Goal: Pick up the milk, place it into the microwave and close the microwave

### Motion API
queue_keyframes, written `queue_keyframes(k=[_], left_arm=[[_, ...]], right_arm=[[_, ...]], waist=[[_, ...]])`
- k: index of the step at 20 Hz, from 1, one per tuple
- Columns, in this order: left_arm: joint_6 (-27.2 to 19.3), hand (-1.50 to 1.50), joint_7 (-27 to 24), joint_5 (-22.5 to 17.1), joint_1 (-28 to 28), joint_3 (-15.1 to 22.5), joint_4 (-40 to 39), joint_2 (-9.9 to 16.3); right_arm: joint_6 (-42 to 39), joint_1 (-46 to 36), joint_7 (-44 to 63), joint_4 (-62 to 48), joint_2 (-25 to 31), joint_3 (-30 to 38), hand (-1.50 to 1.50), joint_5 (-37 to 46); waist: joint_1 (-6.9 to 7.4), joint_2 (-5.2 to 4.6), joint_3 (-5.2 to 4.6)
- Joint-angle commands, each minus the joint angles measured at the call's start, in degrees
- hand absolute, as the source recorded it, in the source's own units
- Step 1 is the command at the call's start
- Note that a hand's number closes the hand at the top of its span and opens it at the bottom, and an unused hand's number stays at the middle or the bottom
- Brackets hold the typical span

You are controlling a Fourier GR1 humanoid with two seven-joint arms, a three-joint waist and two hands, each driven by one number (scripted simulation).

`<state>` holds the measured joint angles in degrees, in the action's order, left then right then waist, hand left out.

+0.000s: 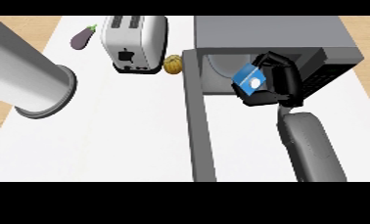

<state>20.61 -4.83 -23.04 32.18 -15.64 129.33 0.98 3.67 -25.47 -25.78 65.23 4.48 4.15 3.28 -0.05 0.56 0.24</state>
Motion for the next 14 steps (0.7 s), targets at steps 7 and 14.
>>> queue_keyframes(k=[7, 14], left_arm=[[1.4, -1.5, -0.3, -0.1, -4.2, -0.6, -4.4, 1.4], [1.2, -1.5, 0.8, 0.1, -6.5, 1.1, -3.8, 1.5]], right_arm=[[3.6, -15.4, 0.9, -16.4, -0.1, 1.8, 1.5, 2.6], [5.2, -15.6, -4.3, -19.2, 1.6, 2.4, 1.5, 4.5]], waist=[[3.38, -1.57, -0.24], [4.82, -2.2, -0.2]])
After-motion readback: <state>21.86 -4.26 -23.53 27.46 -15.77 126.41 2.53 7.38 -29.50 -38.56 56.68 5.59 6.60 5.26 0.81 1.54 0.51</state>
